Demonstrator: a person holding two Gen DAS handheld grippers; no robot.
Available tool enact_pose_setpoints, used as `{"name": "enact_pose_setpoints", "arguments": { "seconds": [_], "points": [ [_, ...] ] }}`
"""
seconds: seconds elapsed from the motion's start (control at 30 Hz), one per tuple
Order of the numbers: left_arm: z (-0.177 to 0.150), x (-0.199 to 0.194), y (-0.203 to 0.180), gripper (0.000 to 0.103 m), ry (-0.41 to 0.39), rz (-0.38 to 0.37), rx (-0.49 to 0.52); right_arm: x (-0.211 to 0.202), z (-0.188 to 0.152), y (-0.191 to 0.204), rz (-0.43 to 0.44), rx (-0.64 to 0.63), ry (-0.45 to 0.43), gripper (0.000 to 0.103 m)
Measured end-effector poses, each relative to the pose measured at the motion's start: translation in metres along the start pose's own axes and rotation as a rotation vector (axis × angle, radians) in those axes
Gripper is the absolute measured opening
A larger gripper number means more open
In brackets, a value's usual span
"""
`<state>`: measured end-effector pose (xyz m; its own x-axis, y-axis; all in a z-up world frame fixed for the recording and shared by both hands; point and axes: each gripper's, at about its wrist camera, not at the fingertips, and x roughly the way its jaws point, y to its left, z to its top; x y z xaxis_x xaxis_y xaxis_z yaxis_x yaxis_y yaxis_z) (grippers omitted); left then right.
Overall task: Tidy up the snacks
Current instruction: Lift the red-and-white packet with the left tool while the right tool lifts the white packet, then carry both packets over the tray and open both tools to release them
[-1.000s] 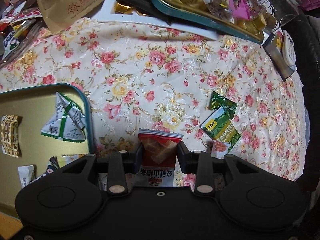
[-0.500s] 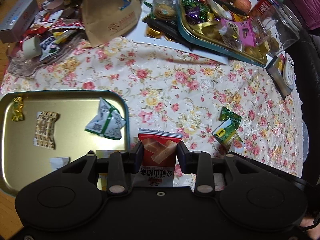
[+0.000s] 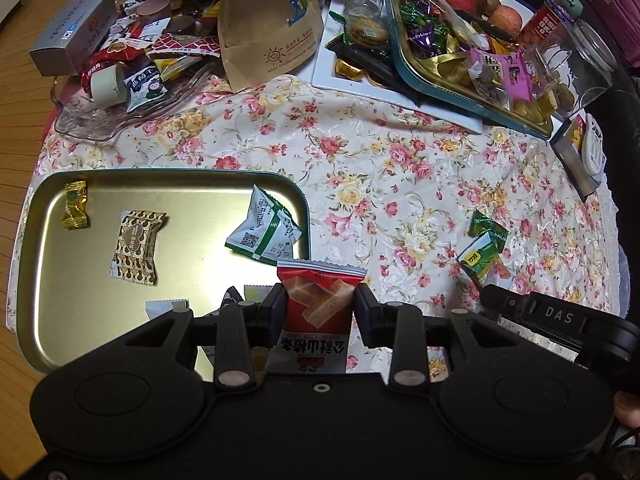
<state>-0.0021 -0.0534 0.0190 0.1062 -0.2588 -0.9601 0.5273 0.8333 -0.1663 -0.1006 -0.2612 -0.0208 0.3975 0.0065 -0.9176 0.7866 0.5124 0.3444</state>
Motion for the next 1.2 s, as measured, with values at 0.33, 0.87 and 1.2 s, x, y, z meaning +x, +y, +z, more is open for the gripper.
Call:
{"name": "enact_pose_setpoints", "arguments": {
  "seconds": [0.33,0.87,1.2],
  "points": [
    [-0.004,0.002,-0.023,0.044,0.008,-0.026,0.076,-0.003,0.004,-0.008,0.000,0.029,-0.001,0.022],
    [-0.003,0.000,-0.009,0.044,0.009,-0.017,0.044,-0.003,0.006,-0.007,0.004,0.039,0.002,0.022],
    [-0.003,-0.013,0.028,0.044,-0.024,0.023,-0.016,-0.004,0.002,0.013,0.022,0.007,0.001,0.022]
  ]
}}
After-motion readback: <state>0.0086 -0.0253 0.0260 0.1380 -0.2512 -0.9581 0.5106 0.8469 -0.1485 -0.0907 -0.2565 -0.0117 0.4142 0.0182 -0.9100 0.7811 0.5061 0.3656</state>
